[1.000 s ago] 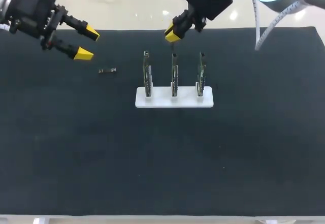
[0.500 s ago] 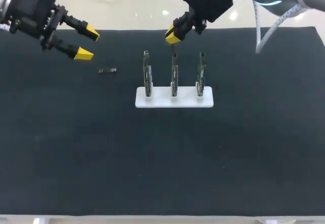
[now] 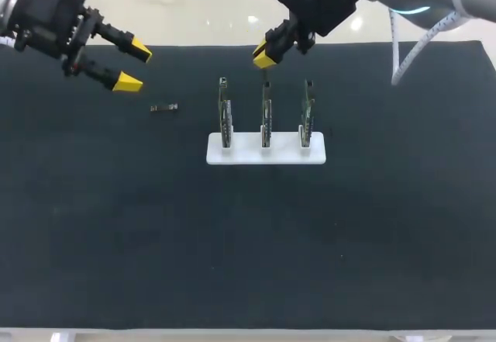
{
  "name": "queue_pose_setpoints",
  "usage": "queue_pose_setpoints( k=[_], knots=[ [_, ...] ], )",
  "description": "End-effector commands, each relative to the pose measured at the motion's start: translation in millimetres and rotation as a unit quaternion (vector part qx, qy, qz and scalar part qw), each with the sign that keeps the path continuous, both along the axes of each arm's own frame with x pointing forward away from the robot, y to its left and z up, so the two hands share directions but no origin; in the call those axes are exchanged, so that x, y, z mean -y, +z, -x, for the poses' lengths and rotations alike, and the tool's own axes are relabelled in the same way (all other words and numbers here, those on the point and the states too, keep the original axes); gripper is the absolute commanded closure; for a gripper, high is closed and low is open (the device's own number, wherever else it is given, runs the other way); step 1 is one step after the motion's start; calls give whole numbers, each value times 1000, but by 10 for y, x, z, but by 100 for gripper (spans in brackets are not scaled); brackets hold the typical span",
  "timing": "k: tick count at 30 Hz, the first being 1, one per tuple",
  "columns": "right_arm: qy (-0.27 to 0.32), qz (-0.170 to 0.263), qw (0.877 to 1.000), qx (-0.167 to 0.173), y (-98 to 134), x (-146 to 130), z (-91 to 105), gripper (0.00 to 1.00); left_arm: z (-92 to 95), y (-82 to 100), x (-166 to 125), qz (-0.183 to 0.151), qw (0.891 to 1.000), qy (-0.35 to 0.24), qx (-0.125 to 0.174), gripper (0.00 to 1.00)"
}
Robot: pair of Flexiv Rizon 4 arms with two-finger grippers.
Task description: Pick up the optical module with the left hand, and insert it into the network port with the right hand.
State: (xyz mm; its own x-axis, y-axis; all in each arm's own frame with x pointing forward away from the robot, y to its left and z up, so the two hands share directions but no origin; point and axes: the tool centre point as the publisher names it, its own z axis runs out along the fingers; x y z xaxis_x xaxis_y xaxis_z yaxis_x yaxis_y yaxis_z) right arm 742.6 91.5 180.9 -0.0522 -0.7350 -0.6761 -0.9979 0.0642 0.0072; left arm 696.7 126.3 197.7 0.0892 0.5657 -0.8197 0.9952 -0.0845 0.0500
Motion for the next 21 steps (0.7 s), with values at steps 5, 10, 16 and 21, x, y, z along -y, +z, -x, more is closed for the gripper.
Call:
queue_pose_setpoints(
  k=[5,10,16,21],
  knots=[
    [-7,3,1000,2,6,2,41,100,12,-1,4,-1,1000,2,1,0],
    [-8,5,1000,2,10,2,45,100,12,-1,4,-1,1000,2,1,0],
    [-7,7,1000,3,6,19,20,100,12,-1,4,-1,1000,2,1,0],
    [-6,7,1000,5,3,27,5,100,12,-1,4,-1,1000,2,1,0]
  ],
)
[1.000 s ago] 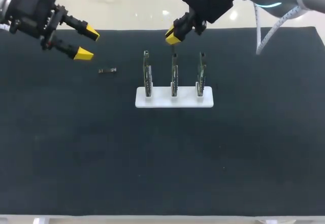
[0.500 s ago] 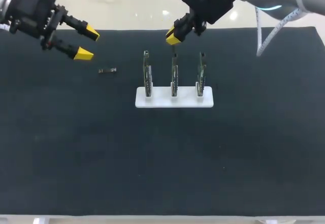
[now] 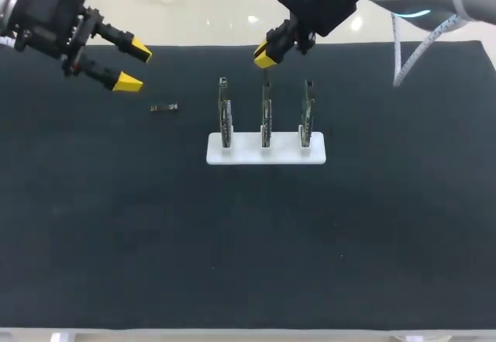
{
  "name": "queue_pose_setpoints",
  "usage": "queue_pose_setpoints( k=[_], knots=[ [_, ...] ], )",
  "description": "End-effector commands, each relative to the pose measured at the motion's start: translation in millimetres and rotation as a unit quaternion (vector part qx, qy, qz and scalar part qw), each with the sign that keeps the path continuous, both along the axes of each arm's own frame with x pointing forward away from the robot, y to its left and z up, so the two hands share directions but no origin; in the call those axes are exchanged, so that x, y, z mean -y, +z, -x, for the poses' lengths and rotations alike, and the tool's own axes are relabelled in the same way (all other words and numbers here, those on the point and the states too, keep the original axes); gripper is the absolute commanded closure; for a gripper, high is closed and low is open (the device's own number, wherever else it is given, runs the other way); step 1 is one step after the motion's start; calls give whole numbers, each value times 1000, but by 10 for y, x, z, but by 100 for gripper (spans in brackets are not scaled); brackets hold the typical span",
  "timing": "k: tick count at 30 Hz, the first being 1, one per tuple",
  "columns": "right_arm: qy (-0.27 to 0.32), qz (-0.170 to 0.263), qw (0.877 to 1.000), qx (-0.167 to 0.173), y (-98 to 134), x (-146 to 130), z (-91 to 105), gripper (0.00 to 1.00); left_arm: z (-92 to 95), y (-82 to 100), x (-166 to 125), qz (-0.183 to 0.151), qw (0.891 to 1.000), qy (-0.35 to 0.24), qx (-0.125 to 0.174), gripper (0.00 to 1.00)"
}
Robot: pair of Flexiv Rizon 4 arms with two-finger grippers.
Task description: Pick up the optical module with the left hand, and insert it into the network port with the right hand.
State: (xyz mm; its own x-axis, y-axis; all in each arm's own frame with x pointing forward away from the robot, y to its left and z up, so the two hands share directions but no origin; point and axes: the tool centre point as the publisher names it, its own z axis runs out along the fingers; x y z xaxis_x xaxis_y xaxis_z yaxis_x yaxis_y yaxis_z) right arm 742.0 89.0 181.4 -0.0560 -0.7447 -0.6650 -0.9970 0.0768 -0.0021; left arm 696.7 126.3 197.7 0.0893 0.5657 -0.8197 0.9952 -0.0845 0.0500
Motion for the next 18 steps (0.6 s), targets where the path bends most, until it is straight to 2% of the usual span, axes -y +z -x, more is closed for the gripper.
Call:
queue_pose_setpoints(
  k=[1,18],
  knots=[
    [0,-1,1000,1,-6,3,-3,100,12,-1,4,-1,1000,2,1,0],
    [0,2,1000,-5,-65,-6,7,100,12,-1,4,-1,1000,2,1,0]
  ],
)
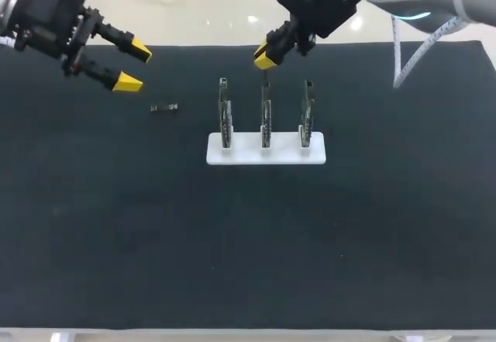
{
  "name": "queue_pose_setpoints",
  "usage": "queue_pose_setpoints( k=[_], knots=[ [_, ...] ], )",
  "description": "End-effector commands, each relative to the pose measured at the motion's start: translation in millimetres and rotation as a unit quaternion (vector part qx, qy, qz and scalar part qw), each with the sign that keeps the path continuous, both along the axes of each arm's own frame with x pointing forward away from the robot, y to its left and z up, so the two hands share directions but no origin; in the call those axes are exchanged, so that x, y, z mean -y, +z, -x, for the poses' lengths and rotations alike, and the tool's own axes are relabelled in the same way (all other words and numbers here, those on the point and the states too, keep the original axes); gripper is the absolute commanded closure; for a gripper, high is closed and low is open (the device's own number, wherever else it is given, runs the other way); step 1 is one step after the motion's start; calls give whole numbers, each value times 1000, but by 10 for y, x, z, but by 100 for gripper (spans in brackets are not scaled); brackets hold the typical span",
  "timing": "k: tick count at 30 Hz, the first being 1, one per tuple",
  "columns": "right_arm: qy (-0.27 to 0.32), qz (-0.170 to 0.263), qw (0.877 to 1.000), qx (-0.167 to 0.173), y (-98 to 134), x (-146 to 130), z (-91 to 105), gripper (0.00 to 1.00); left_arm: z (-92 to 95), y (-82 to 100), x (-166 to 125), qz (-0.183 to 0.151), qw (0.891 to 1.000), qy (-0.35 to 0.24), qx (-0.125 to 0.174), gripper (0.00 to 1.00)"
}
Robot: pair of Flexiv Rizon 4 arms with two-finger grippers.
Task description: Pick up the optical module with the left hand, and insert it into the network port with the right hand.
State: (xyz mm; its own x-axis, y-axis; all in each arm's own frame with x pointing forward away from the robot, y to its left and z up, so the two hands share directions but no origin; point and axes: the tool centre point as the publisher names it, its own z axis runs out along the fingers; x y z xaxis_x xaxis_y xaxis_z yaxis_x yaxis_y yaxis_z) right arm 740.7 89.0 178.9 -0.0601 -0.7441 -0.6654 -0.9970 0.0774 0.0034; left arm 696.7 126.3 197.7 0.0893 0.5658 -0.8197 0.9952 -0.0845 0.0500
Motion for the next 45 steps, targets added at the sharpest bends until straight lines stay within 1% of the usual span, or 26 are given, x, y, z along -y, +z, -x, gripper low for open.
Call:
queue_pose_setpoints(
  k=[1,23,38,45],
  knots=[
    [0,4,1000,-2,-41,-5,-7,100,12,0,4,-1,1000,2,1,0],
    [7,24,1000,-7,19,38,-50,100,12,0,4,-1,1000,2,1,0],
    [7,17,1000,-5,-42,29,-34,100,12,0,4,-1,1000,2,1,0],
    [6,26,1000,-7,42,19,-13,100,12,0,4,-1,1000,2,1,0]
  ],
)
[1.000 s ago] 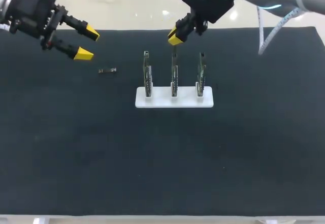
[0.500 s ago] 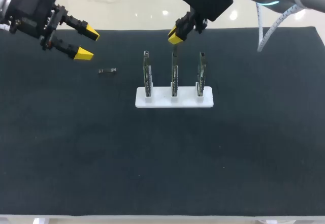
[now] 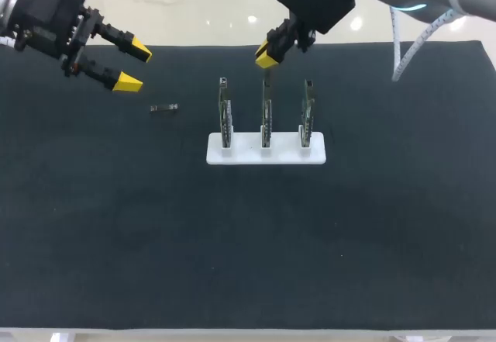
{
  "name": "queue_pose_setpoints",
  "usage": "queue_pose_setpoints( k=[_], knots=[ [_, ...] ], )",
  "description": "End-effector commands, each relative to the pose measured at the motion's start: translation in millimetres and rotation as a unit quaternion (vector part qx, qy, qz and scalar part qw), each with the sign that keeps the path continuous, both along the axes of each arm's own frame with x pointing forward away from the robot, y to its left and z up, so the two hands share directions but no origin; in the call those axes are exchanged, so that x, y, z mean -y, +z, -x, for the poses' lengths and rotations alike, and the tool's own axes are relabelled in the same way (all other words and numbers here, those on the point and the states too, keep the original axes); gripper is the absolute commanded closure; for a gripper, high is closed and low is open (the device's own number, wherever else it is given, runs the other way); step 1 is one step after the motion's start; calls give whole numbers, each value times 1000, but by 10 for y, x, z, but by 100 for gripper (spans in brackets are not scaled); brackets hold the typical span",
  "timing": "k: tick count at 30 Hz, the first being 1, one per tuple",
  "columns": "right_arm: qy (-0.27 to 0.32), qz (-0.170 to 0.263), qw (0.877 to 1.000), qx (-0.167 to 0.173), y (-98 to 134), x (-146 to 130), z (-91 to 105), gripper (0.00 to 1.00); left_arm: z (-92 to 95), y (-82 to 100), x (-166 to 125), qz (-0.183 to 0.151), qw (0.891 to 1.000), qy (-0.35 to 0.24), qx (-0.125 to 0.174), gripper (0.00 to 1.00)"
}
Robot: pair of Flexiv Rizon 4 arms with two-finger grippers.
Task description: Pick up the optical module with the left hand, and insert it into the network port with the right hand.
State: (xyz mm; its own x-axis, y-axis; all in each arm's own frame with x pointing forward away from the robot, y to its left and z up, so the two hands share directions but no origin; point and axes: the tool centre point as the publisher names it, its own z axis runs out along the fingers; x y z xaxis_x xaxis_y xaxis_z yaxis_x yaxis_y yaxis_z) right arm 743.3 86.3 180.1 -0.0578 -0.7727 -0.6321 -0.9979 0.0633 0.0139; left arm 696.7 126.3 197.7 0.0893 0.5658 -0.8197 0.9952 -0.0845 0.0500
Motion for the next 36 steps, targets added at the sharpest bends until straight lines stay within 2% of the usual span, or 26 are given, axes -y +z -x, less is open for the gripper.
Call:
queue_pose_setpoints(
  k=[1,36],
  knots=[
    [-1,5,1000,-1,34,-6,15,100,12,0,4,-1,1000,2,1,0],
    [5,1,1000,-3,19,2,3,100,12,0,4,-1,1000,2,1,0]
  ],
)
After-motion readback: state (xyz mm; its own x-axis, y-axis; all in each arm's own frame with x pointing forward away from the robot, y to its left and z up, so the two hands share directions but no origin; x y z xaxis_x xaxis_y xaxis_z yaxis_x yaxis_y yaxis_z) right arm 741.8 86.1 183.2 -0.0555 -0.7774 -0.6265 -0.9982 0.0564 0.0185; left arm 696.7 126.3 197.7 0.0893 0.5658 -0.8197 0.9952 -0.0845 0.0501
